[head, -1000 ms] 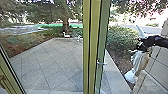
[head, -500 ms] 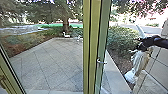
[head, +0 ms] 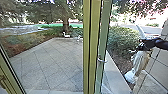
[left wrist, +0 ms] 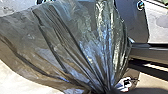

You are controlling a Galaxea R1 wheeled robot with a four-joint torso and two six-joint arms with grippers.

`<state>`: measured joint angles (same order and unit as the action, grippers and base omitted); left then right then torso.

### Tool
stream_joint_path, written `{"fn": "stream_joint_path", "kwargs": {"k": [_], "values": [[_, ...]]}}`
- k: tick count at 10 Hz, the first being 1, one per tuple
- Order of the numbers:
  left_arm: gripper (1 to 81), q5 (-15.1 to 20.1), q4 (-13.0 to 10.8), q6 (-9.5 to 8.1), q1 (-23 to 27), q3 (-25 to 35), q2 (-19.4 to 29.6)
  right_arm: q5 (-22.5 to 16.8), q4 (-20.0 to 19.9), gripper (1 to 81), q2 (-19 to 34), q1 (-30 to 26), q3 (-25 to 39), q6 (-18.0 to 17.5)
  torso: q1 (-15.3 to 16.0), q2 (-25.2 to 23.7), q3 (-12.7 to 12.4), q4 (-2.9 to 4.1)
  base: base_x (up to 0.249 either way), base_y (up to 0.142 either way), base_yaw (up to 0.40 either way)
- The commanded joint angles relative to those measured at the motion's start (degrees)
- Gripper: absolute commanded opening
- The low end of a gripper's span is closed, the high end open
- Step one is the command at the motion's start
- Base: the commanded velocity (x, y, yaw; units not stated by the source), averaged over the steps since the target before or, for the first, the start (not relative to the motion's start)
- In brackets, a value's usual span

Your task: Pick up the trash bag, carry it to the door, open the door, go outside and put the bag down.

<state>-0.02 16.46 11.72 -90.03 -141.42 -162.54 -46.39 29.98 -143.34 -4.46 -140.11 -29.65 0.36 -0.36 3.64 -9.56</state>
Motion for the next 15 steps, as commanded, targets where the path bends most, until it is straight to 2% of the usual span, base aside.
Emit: {"fn": "stream_joint_path", "kwargs": {"k": [1,5,7,8,9,11,12,14,15], "values": [[1.0,3.98,0.86,-0.03,2.0,0.53,0.37,4.81,11.51,81.1,1.97,-10.69,-1.65,1.7,0.0,0.0,0.0,0.0,0.0,0.0,0.0],[1.0,4.07,0.86,-0.03,2.0,0.53,0.02,5.96,17.13,81.1,4.17,-8.76,-1.74,2.67,0.02,0.0,0.0,0.0,0.0,0.0,0.0],[1.0,4.07,0.86,-0.03,2.0,0.53,-0.07,6.04,17.22,81.1,5.14,-8.05,-1.74,3.45,0.02,0.0,0.0,0.0,0.0,0.0,0.0],[1.0,4.07,0.86,-0.03,2.0,0.53,-0.16,6.13,17.13,81.1,5.49,-7.35,-1.56,3.63,0.02,0.0,0.0,-1.21,0.0,0.0,0.0],[1.0,4.07,0.86,-0.03,2.0,0.53,-0.25,6.22,17.13,81.1,5.58,-6.47,-1.47,3.63,0.05,0.0,0.0,-1.65,0.0,0.0,0.0],[1.0,4.07,0.95,-0.03,2.0,0.53,-0.16,7.36,16.52,81.1,5.67,-5.59,-1.65,3.63,0.05,0.0,0.0,-3.15,0.0,0.0,0.0],[1.0,4.07,0.95,-0.03,2.0,0.53,-0.16,7.36,16.52,81.1,5.67,-5.15,-1.74,3.63,0.05,0.0,0.0,-1.93,0.0,0.0,0.0],[1.0,4.16,0.95,-0.03,1.92,0.53,-0.16,8.15,16.43,81.1,5.67,-3.84,-1.74,3.46,0.07,0.0,0.0,-3.19,0.0,0.0,0.0],[1.0,4.75,0.95,-0.03,2.0,0.53,-0.16,8.68,16.43,81.1,5.58,-3.74,-2.0,3.37,0.07,0.0,0.0,-3.19,0.0,0.0,0.0]]}}
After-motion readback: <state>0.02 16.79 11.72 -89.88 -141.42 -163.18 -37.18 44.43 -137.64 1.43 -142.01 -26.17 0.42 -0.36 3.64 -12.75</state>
